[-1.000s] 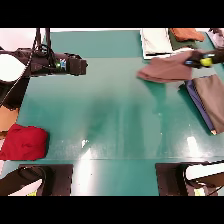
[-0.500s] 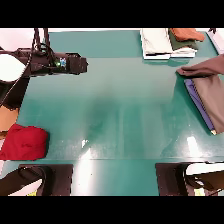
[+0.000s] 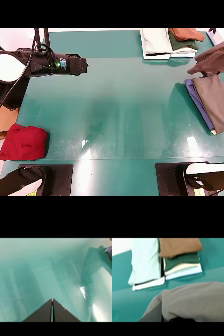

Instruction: Fold the shirts.

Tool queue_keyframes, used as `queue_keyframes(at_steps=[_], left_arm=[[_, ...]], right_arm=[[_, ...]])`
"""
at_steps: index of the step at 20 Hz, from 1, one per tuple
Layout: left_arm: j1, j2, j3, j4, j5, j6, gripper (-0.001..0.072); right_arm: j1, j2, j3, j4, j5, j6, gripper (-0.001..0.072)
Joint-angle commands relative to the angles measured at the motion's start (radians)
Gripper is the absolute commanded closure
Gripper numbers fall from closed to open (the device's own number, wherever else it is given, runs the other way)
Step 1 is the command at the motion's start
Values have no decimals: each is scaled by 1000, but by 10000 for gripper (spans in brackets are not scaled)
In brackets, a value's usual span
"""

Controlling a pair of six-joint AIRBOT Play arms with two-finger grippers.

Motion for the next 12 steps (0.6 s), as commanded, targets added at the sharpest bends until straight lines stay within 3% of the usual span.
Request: queue_keyframes(at_steps=[1, 10, 12], left_arm=[[0, -1, 0, 1, -1, 3, 685], [0, -1, 0, 2, -25, 47, 685], [0, -1, 0, 3, -39, 55, 685]], right_arm=[[-53, 60, -73, -31, 82, -33, 697], [-267, 324, -595, -394, 165, -63, 687], [-316, 364, -692, -424, 164, -63, 517]])
